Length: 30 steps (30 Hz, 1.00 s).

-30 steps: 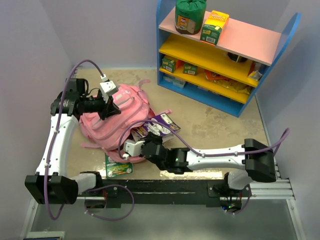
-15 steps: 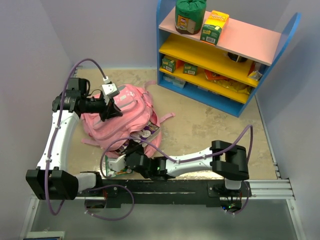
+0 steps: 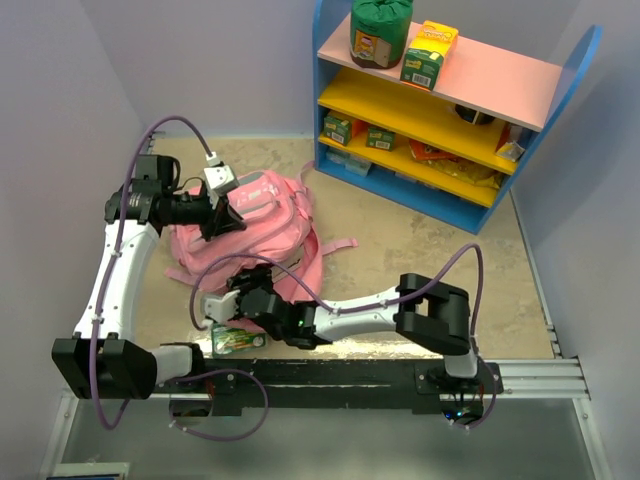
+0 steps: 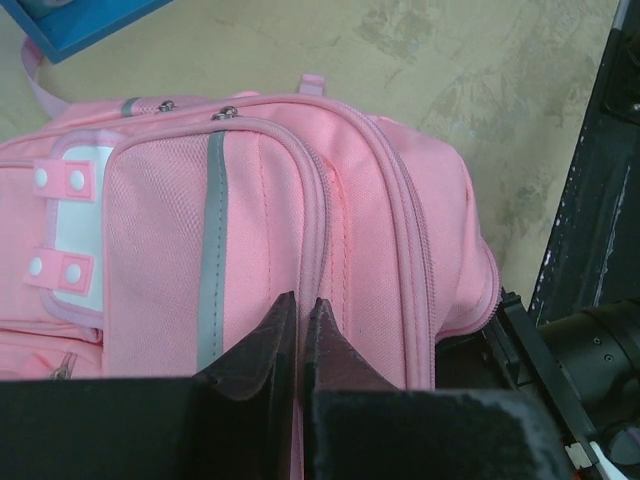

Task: Pack the student bag
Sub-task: Place the book in the student bag.

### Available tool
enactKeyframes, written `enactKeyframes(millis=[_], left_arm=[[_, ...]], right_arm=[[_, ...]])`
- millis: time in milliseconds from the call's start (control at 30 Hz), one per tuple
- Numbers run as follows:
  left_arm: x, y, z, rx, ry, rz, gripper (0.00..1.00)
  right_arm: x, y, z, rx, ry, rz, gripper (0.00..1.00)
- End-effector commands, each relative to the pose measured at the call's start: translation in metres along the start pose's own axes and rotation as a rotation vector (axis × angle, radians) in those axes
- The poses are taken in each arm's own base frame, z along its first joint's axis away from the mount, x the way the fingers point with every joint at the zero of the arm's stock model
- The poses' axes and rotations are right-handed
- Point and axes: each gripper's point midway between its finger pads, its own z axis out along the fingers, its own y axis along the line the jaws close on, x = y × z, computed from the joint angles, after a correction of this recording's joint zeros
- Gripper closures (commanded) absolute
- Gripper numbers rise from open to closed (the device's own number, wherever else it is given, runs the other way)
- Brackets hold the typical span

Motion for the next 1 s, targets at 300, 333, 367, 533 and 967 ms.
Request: enactKeyframes(millis=[300, 333, 367, 533, 967], left_arm=[[-0.076, 0.076, -0.015, -0.354, -0.246, 0.06, 1.0], [-0.081, 0.083, -0.019, -0.395, -0.261, 0.06, 1.0], [-0.086, 0.089, -0.022, -0.428, -0.279, 0.045, 1.0], [-0.111, 0.118, -0.045, -0.601, -0.333, 0.061, 1.0], [-0.082, 0.126, -0.05, -0.701, -0.27, 0.084, 1.0]], right_arm=[[-0.044, -0.097, -0.106, -0.089, -0.121, 0.92, 0.03], [-0.044, -0.089, -0.112, -0.128, -0.106, 1.006, 0.03], [-0.045, -0.08, -0.117, -0.168, -0.11, 1.043, 0.04], [-0.051, -0.022, -0.144, -0.443, -0.077, 1.254, 0.12], [-0.01, 0.079, -0.092, -0.45, 0.181, 1.409, 0.07]])
